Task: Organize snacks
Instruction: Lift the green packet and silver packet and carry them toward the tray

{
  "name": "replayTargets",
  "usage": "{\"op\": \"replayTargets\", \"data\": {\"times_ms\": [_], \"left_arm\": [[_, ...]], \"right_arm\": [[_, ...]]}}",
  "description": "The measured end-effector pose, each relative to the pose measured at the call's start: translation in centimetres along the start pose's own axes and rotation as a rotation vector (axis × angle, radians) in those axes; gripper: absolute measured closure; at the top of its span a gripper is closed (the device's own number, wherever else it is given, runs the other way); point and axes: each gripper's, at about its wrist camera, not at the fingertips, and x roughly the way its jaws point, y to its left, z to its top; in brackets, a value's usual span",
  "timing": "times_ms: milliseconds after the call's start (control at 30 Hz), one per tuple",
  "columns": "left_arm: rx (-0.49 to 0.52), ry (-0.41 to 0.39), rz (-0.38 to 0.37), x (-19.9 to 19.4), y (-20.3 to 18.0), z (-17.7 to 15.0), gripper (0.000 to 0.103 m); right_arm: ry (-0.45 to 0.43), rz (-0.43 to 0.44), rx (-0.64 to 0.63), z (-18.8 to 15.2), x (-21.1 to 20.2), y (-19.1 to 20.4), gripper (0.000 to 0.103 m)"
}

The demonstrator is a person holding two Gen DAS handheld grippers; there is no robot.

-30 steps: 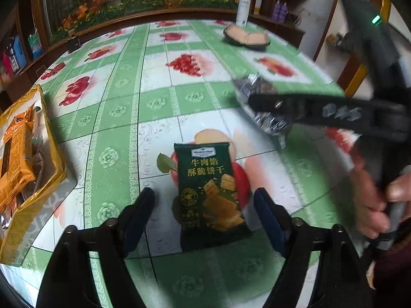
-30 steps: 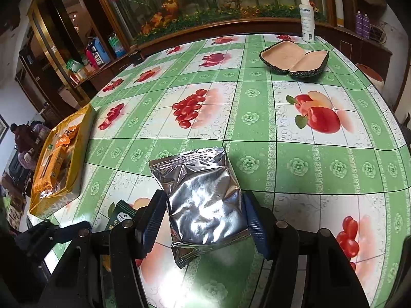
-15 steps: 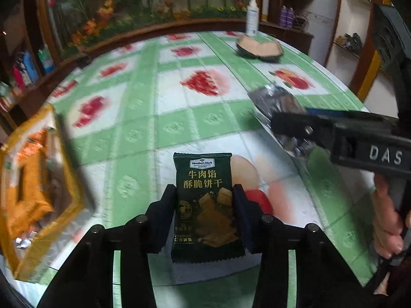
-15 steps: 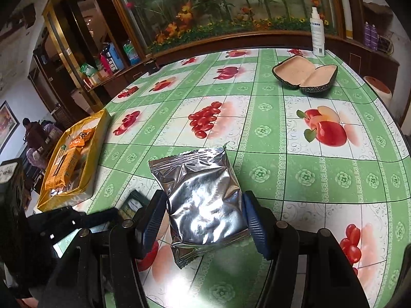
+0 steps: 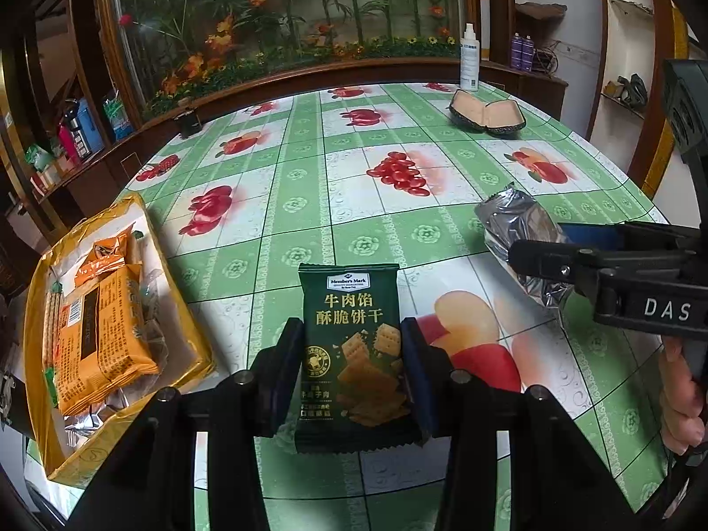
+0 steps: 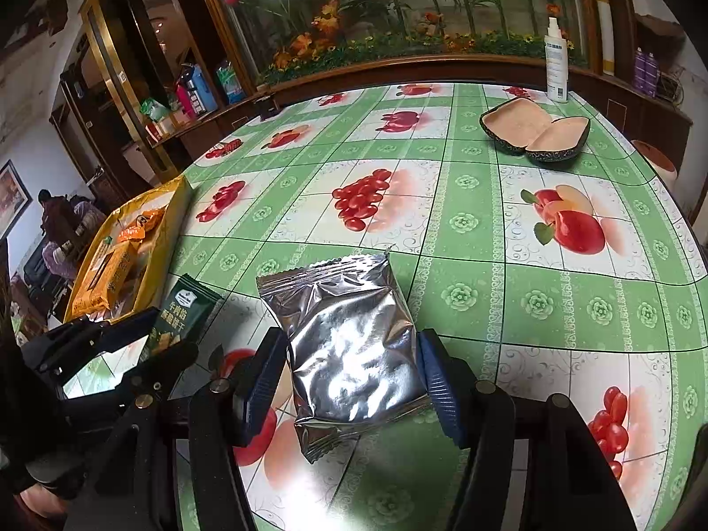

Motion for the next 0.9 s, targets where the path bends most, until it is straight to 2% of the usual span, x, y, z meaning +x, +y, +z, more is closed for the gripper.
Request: {"op": "replayTargets", "data": {"times_ms": [900], "left_arm": [[-0.014, -0.017, 0.008, -0.74, 0.78, 0.18, 0.060]], "right_arm": [[0.024, 0.017, -0.017, -0.22, 0.68, 0.89, 0.038]]}}
